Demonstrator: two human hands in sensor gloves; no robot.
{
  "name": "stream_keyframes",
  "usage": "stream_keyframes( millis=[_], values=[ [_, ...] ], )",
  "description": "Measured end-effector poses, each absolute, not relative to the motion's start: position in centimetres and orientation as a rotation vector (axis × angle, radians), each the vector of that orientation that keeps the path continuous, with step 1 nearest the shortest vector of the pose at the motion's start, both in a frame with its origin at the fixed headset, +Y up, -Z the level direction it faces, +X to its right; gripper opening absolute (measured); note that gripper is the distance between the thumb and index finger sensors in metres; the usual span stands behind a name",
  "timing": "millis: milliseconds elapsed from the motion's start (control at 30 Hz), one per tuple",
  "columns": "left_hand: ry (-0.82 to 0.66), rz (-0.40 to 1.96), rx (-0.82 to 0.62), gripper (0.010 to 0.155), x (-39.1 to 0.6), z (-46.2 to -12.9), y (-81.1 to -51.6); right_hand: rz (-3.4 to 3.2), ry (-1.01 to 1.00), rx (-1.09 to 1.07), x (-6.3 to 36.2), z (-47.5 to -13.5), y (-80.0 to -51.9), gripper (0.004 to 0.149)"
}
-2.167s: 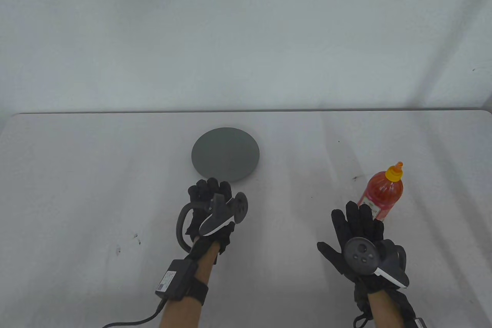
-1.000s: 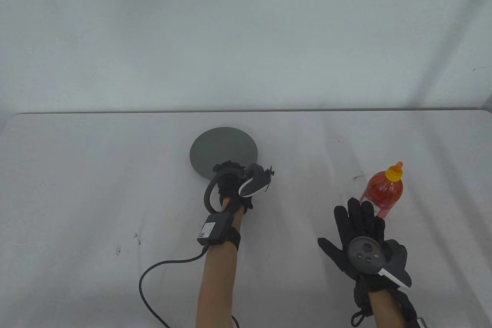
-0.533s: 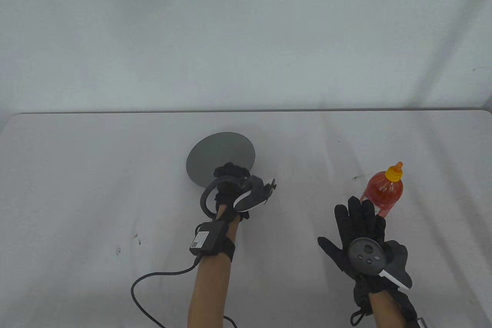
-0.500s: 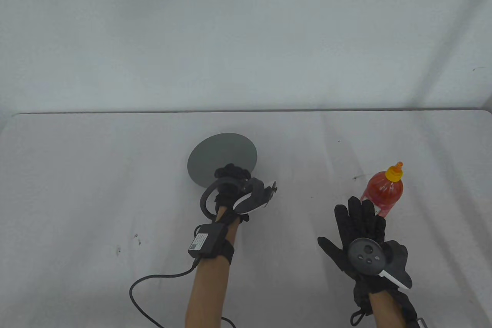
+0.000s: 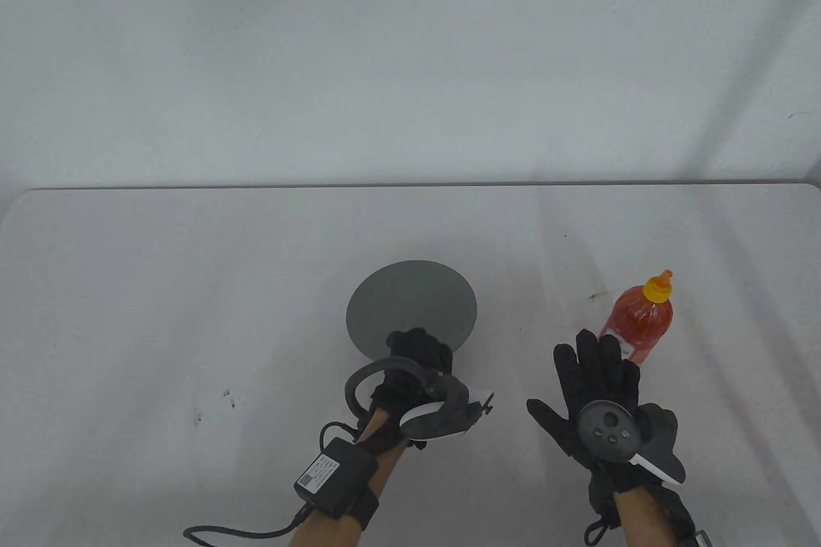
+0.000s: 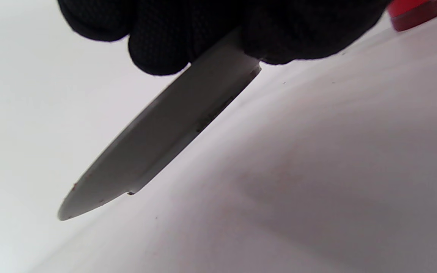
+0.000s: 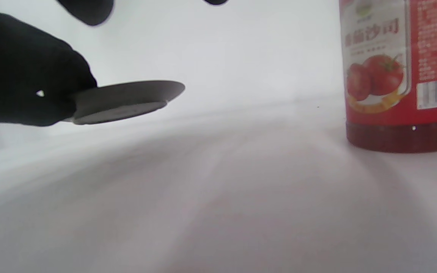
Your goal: Squeeze ketchup bottle to draw patterns on plate
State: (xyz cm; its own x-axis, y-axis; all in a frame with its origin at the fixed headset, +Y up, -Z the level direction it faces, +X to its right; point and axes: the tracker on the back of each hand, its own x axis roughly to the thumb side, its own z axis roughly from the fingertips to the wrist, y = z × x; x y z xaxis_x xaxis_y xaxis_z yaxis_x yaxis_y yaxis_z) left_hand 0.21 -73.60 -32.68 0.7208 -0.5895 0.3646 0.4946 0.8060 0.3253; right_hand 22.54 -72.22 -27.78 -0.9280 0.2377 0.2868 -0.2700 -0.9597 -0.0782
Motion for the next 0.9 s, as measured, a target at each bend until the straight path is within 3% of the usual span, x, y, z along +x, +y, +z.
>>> stream_keyframes(
  millis=[900],
  values=[
    [-0.530,-0.469,-0.076,0.043,-0.3,-32.2,-77.4,2.870,-0.150,0.395,22.3,-27.6,-72.2,0.085]
  ],
)
